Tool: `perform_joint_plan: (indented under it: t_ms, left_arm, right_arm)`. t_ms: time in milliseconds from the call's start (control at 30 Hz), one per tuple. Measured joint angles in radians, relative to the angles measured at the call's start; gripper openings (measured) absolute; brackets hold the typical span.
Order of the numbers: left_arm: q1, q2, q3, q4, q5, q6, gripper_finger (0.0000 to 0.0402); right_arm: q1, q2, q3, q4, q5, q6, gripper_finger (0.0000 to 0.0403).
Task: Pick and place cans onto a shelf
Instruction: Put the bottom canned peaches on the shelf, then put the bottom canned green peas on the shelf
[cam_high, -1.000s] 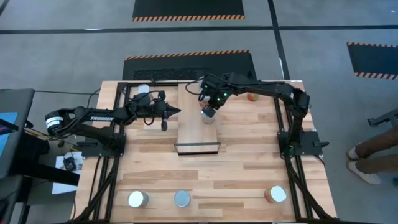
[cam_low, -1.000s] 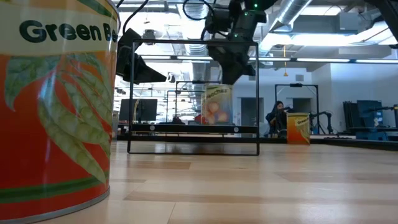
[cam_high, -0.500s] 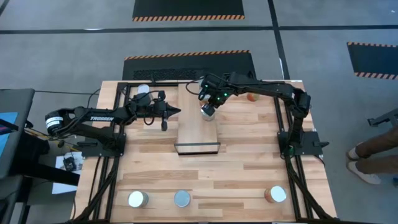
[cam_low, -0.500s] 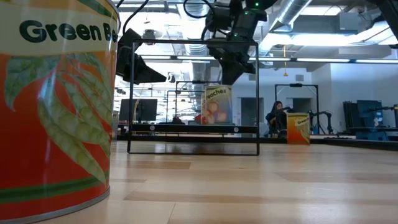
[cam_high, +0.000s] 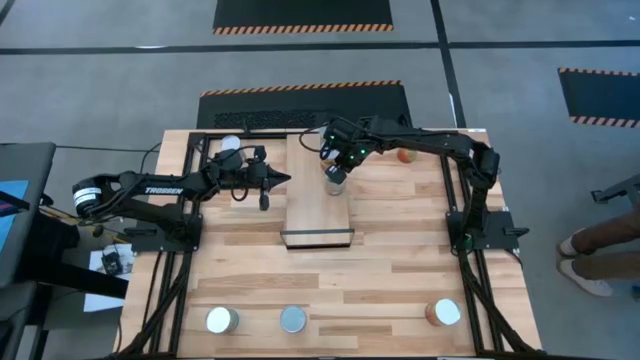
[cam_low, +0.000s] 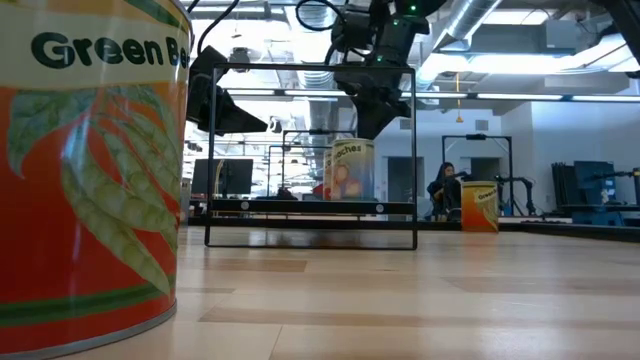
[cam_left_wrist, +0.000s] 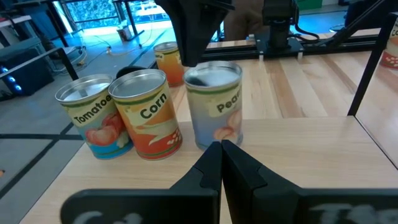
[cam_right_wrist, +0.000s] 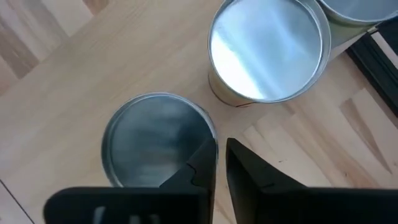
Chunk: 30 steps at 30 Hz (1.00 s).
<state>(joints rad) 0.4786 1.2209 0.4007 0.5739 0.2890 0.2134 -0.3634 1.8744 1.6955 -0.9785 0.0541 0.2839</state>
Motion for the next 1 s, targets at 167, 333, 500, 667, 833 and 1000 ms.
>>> perform_joint_plan:
  t_ms: [167,333,500,667,833,1000]
  left_arm:
    - [0.000,0.000,0.000,0.000,0.000,0.001,0.0000]
    - [0.000,0.000,0.000,-0.001,0.000,0.002,0.0000]
    - [0.000,0.000,0.000,-0.009,0.000,0.011,0.0000]
    - [0.000,0.000,0.000,-0.019,0.000,0.013,0.0000]
    - [0.000,0.000,0.000,-0.020,0.000,0.012,0.0000]
    - [0.000,0.000,0.000,-0.028,0.000,0.024,0.0000]
  right_arm:
    - [0.001,0.000,0.003,0.017,0.001,-0.044,0.0062]
    - [0.018,-0.036,0.049,-0.060,0.003,-0.175,0.0056]
    - [0.078,-0.113,0.014,-0.162,0.000,-0.291,0.0014]
    - [0.137,-0.202,-0.168,-0.025,-0.002,-0.314,0.0015]
    - [0.169,-0.260,-0.389,0.271,-0.052,-0.345,0.0005]
    - [0.174,-0.382,-0.514,0.463,0.004,-0.374,0.0006]
